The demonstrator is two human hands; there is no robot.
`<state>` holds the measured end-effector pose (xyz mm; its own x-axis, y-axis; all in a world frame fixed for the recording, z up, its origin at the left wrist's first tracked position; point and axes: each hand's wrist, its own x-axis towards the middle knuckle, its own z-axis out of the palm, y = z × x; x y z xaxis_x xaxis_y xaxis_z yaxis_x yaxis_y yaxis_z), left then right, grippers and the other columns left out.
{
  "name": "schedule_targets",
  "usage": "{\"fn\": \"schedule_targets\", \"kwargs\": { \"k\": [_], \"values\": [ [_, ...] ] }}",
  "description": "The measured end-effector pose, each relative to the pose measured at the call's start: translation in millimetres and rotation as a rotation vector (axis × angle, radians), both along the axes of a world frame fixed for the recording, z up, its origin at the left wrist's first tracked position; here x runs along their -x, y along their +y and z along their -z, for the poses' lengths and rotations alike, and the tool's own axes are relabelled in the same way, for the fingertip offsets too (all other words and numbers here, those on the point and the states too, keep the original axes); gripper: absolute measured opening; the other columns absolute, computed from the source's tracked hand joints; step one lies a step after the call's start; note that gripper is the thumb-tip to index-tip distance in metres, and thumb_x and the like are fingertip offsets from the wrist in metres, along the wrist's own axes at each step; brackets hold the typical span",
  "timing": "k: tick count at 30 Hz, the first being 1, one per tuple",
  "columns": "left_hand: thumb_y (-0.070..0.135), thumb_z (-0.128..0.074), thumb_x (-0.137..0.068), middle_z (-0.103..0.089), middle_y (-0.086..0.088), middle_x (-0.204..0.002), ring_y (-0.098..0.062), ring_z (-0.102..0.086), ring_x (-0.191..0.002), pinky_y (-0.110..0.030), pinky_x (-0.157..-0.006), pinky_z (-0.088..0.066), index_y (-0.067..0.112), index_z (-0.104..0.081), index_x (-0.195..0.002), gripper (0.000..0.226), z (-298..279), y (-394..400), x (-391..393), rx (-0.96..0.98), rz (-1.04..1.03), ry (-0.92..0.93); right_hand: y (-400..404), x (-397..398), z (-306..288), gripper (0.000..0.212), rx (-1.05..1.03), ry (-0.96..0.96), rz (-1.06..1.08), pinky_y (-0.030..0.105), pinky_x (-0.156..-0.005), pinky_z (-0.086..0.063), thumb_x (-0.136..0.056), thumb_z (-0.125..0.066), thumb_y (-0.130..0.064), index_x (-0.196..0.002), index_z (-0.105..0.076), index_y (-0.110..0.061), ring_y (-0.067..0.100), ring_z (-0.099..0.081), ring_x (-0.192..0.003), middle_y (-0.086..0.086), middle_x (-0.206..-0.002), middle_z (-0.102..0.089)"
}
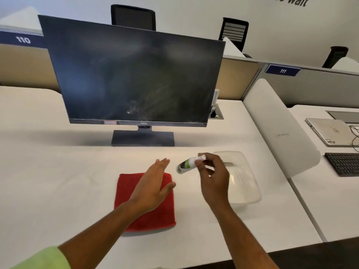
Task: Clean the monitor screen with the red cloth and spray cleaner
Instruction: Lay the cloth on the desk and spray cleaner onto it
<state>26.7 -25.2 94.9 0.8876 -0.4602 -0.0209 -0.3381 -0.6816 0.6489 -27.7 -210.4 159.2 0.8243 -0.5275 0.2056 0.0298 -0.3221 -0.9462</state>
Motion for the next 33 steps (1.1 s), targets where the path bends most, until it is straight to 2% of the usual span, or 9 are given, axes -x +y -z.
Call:
{"fn": "schedule_targets", "kwargs": {
  "k": [3,6,11,15,19,24,28,30,33],
  "values": [
    [0.065,-0.058,-0.086,-0.034,0.011,-0.160,-0.015,-0.032,-0.147,-0.040,-0.115,-0.033,0.038,-0.029,-0.152,0.077,-11.5,4.9,3.6,0.082,-0.068,0.009,31.7,2.0,5.4,0.019,-0.040,0.026,-0.113,0.010,-0.078,-0.053,-0.098,-0.073,-0.020,-0.104,-0.069,-0.037,0.000,-0.069,-0.104,-0.023,-0.107,-0.074],
    [0.059,-0.063,-0.086,-0.058,0.012,-0.130,-0.013,-0.058,-0.114,-0.023,-0.091,-0.052,0.038,-0.047,-0.129,0.051,-10.8,18.8,8.5,0.155,-0.101,-0.055,56.7,0.8,6.6,0.013,-0.068,0.008,-0.190,0.009,-0.079,-0.054,-0.098,-0.072,-0.026,-0.105,-0.070,-0.037,0.002,-0.070,-0.106,-0.023,-0.108,-0.075],
    [0.064,-0.055,-0.088,-0.061,0.017,-0.103,-0.010,-0.062,-0.086,-0.031,-0.073,-0.059,0.038,-0.051,-0.108,0.033,-4.5,42.2,14.3,0.236,-0.102,0.022,87.3,-3.3,12.0,0.019,-0.080,0.010,-0.253,0.019,-0.086,-0.061,-0.098,-0.064,-0.043,-0.116,-0.065,-0.046,0.007,-0.070,-0.113,-0.025,-0.115,-0.073],
    [0.072,-0.048,-0.089,-0.067,0.019,-0.100,-0.009,-0.068,-0.092,-0.028,-0.074,-0.061,0.045,-0.056,-0.105,0.032,-7.8,52.8,22.1,0.492,0.011,0.219,108.7,-0.8,18.1,0.053,0.015,0.042,-0.344,0.017,-0.088,-0.060,-0.101,-0.060,-0.046,-0.150,-0.041,-0.048,0.004,-0.069,-0.118,-0.029,-0.127,-0.069],
    [0.075,-0.050,-0.084,-0.068,0.028,-0.103,-0.002,-0.069,-0.096,-0.015,-0.077,-0.057,0.045,-0.060,-0.107,0.039,-13.0,64.7,27.9,0.572,0.036,0.320,118.7,0.6,26.3,0.068,0.129,0.081,-0.398,0.023,-0.093,-0.061,-0.101,-0.060,-0.045,-0.155,-0.021,-0.060,0.007,-0.069,-0.119,-0.024,-0.134,-0.067],
    [0.042,-0.058,-0.097,-0.073,0.022,-0.098,-0.006,-0.072,-0.092,-0.023,-0.081,-0.060,0.024,-0.071,-0.111,0.027,-4.7,77.8,29.6,0.545,0.018,0.356,121.5,-0.8,39.0,0.060,0.223,0.149,-0.464,0.027,-0.098,-0.061,-0.105,-0.054,-0.043,-0.155,-0.025,-0.058,0.012,-0.069,-0.117,-0.012,-0.137,-0.065],
    [0.029,-0.061,-0.098,-0.076,0.014,-0.093,-0.005,-0.073,-0.087,-0.027,-0.084,-0.060,0.023,-0.075,-0.109,0.018,5.0,90.4,30.0,0.432,0.053,0.375,120.2,0.1,52.4,0.053,0.253,0.254,-0.560,0.027,-0.103,-0.057,-0.106,-0.039,-0.054,-0.158,-0.032,-0.049,0.020,-0.068,-0.124,0.005,-0.139,-0.069],
    [0.029,-0.066,-0.095,-0.076,0.014,-0.095,-0.003,-0.072,-0.088,-0.026,-0.084,-0.060,0.023,-0.074,-0.110,0.019,9.5,94.6,33.1,0.396,0.064,0.393,123.0,3.0,58.2,0.051,0.260,0.284,-0.523,0.024,-0.098,-0.059,-0.104,-0.040,-0.052,-0.154,-0.032,-0.052,0.013,-0.072,-0.114,0.000,-0.131,-0.073],
    [0.037,-0.068,-0.092,-0.071,0.018,-0.099,0.002,-0.069,-0.091,-0.022,-0.081,-0.060,0.027,-0.064,-0.117,0.027,13.5,94.2,43.1,0.379,0.002,0.409,131.1,7.1,63.8,0.047,0.254,0.300,-0.443,0.011,-0.087,-0.057,-0.104,-0.043,-0.052,-0.150,-0.032,-0.058,-0.004,-0.069,-0.108,-0.028,-0.117,-0.070]
  ]
}}
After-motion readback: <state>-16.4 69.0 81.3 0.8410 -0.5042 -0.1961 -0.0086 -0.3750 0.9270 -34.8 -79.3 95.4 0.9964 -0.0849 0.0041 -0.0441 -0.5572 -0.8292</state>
